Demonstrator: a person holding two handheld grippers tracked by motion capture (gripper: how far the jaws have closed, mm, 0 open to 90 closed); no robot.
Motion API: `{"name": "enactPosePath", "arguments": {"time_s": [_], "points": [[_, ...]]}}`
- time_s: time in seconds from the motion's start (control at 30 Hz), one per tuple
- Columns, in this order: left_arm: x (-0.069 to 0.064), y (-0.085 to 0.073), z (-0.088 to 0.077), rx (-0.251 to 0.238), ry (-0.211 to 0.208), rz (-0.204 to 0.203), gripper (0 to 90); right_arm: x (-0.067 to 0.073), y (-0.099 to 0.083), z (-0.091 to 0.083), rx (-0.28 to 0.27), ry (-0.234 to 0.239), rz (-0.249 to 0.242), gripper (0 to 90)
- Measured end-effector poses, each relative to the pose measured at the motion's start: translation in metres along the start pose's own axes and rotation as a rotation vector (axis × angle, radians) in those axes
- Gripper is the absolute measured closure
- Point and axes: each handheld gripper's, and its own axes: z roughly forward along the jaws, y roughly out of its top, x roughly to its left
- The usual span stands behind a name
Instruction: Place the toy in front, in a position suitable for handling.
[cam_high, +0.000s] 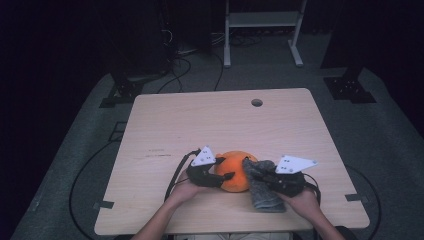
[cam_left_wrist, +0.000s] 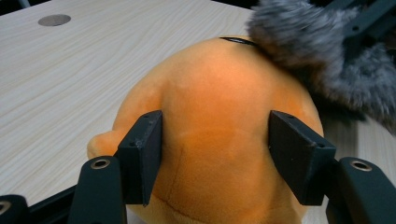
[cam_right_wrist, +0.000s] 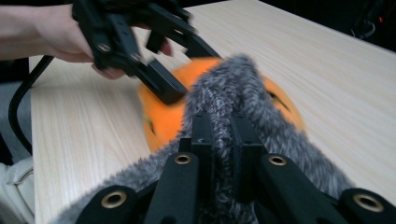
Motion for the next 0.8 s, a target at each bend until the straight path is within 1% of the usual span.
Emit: {"name": "enactPosePath", "arguments": {"time_s": [0.03, 0.07, 0.1, 0.13, 0.2, 0.23, 0.27, 0.3, 0.33, 0.37, 0.4, 0.43, 0.47, 0.5, 0.53, 0.57, 0.6, 0.67, 0.7, 0.73, 0.77, 0.8], "points": [[-0.001, 0.0, 0.0, 0.003, 0.003, 0.005, 37.2, 0.002, 0.002, 0.004, 0.009, -0.007, -0.021, 81.7], [-0.001, -0.001, -0.001, 0.007, 0.004, 0.007, 37.4, 0.003, 0.003, 0.007, 0.018, -0.012, -0.028, 81.7], [0.0, -0.002, -0.003, 0.006, 0.001, 0.005, 37.8, -0.004, -0.002, 0.007, 0.029, -0.022, -0.007, 81.8], [0.0, -0.002, -0.003, 0.006, 0.001, 0.005, 37.9, -0.004, -0.002, 0.007, 0.029, -0.022, -0.007, 81.8], [0.0, -0.003, -0.003, 0.003, -0.002, 0.009, 37.9, -0.013, -0.009, 0.003, 0.049, -0.07, 0.011, 81.9], [-0.001, -0.003, -0.003, 0.003, -0.001, 0.014, 37.9, -0.018, -0.012, 0.0, 0.069, -0.092, 0.027, 81.8], [-0.002, -0.003, -0.002, -0.002, 0.001, 0.018, 37.8, -0.023, -0.016, -0.002, 0.089, -0.099, 0.046, 81.8], [-0.003, -0.002, -0.002, 0.001, 0.002, 0.026, 37.8, -0.027, -0.02, -0.004, 0.095, -0.103, 0.067, 81.8], [-0.004, -0.002, -0.001, 0.004, 0.007, 0.036, 37.8, -0.03, -0.021, -0.007, 0.084, -0.086, 0.088, 81.7], [-0.005, -0.002, -0.001, 0.006, 0.009, 0.048, 37.8, -0.03, -0.021, -0.01, 0.05, -0.061, 0.105, 81.7], [-0.007, -0.002, -0.001, 0.007, 0.005, 0.055, 37.9, -0.028, -0.017, -0.012, 0.018, -0.046, 0.102, 81.5], [-0.008, -0.002, -0.001, 0.007, 0.004, 0.064, 38.2, -0.025, -0.012, -0.012, -0.001, -0.037, 0.095, 81.0], [-0.009, -0.002, -0.001, 0.01, 0.002, 0.081, 38.6, -0.022, -0.008, -0.01, -0.006, -0.033, 0.078, 80.1], [-0.011, -0.002, -0.001, 0.013, 0.003, 0.091, 39.0, -0.02, -0.004, -0.006, -0.001, -0.031, 0.063, 77.5], [-0.012, -0.002, -0.001, 0.018, 0.006, 0.104, 39.4, -0.019, -0.001, -0.002, 0.012, -0.031, 0.055, 70.1], [-0.012, -0.002, -0.001, 0.021, 0.006, 0.111, 39.6, -0.019, 0.001, 0.003, 0.022, -0.032, 0.049, 65.4], [-0.013, -0.003, -0.002, 0.021, 0.005, 0.114, 39.8, -0.019, 0.002, 0.008, 0.024, -0.024, 0.058, 64.6], [-0.01, -0.003, -0.003, 0.021, -0.012, 0.104, 39.6, -0.02, 0.001, 0.008, 0.018, -0.019, 0.065, 65.2], [-0.009, -0.002, -0.005, 0.014, -0.03, 0.086, 31.9, -0.019, -0.001, 0.008, 0.016, -0.01, 0.072, 69.9], [-0.006, 0.001, -0.006, 0.009, -0.053, 0.059, 31.9, -0.019, -0.001, 0.008, 0.016, -0.01, 0.072, 69.9], [-0.004, 0.004, -0.007, -0.003, -0.065, 0.024, 23.9, -0.019, -0.002, 0.009, 0.017, -0.015, 0.072, 72.9], [-0.002, 0.006, -0.007, -0.018, -0.061, -0.002, 19.1, -0.018, -0.004, 0.009, 0.015, -0.012, 0.073, 75.0]]}}
